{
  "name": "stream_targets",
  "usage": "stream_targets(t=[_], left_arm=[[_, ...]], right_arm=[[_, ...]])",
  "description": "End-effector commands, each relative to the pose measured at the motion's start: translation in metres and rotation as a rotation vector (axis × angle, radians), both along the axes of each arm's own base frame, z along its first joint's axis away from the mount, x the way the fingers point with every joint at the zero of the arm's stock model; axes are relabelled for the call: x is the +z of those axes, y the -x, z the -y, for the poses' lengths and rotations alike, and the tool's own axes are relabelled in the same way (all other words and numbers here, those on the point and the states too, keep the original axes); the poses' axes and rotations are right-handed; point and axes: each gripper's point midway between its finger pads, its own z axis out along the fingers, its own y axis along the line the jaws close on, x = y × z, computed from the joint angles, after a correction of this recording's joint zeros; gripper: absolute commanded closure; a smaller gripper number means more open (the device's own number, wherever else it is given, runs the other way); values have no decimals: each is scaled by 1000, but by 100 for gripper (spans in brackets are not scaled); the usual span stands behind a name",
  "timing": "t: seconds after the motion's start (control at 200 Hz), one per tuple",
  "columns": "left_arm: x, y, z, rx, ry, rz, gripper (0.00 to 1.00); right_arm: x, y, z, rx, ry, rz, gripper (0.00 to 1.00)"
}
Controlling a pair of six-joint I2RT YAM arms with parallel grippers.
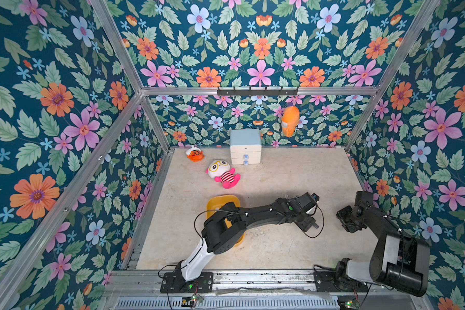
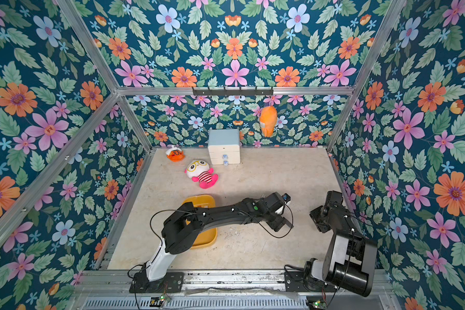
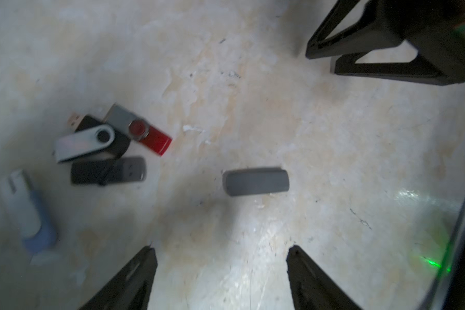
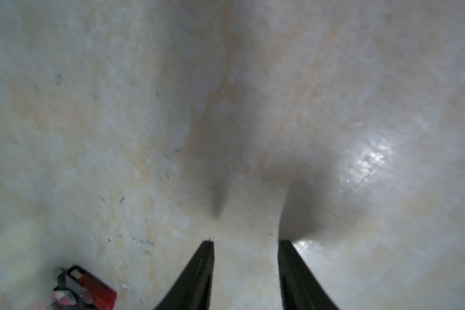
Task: Put the usb flash drive into the storage box
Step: Pick up the USB flash from the center of the board.
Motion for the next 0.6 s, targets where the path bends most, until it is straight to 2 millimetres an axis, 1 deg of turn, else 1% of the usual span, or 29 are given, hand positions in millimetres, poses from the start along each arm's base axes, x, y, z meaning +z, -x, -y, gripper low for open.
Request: stream_targets(t=[0.0, 0.06, 0.145, 0.23, 0.39, 0.53, 0.595], left_arm=[[-11, 5, 7, -234, -80, 68, 17], [-18, 0, 9, -285, -122, 97, 17], [-22, -9, 12, -347, -157, 138, 17], [-25, -6, 15, -430, -152, 159, 17], [-27, 6, 23, -577, -108, 179, 18], [-30, 12, 33, -648, -64, 190, 18], [-33, 9, 38, -659, -64, 199, 19]], right_arm=[[2, -5, 1, 15, 8, 30, 55], [3, -5, 1, 17, 11, 29, 55], [1, -5, -1, 22, 1, 32, 55], [-1, -4, -3, 24, -11, 31, 54], [-2, -5, -6, 29, -23, 32, 54], [-5, -8, -13, 40, -66, 52, 54], [-5, -7, -14, 41, -70, 51, 54]])
